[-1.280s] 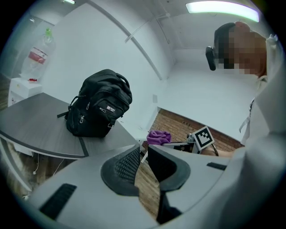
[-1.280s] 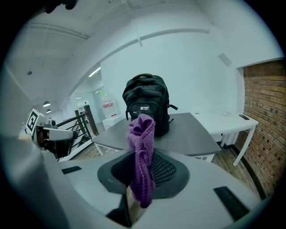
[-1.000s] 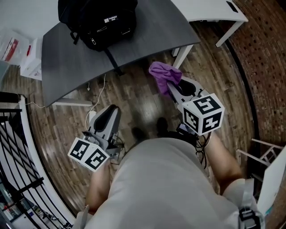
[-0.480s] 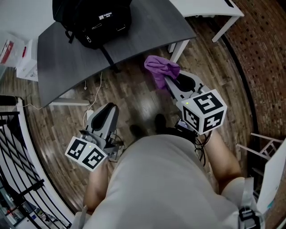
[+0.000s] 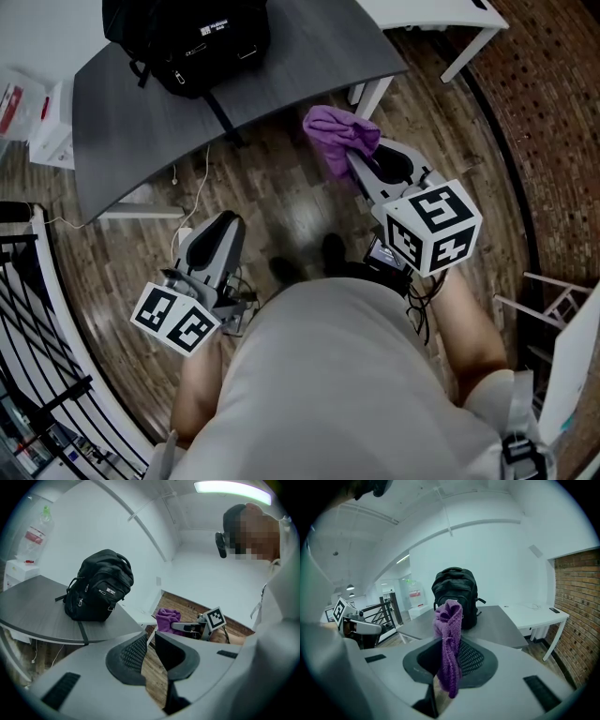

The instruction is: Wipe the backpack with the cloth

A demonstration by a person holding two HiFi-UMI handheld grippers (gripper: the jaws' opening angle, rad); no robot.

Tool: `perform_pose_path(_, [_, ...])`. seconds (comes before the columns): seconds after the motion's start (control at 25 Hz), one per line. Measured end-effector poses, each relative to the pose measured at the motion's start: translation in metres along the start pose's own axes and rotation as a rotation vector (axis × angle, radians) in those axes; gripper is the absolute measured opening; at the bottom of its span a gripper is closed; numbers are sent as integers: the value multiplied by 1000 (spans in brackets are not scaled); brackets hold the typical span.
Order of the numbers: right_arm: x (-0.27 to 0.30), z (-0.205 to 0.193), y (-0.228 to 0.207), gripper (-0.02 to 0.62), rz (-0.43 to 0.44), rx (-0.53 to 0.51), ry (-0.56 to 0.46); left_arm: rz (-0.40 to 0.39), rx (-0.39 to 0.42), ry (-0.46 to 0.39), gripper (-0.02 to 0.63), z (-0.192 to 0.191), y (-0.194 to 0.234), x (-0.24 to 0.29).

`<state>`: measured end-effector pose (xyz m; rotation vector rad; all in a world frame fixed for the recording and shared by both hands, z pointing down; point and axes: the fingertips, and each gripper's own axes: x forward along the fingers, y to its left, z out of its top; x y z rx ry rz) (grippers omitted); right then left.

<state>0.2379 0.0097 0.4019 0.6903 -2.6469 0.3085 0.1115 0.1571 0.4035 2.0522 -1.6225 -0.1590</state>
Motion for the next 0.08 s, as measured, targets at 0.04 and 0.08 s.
perform_pose_path(0.04, [1,1,0,72,1,-3,-3,2,1,-1,57,1,1,0])
perform_pose_path(0.08, [2,3,1,72,2,-5,-6,3,3,-2,57,1,2,-1])
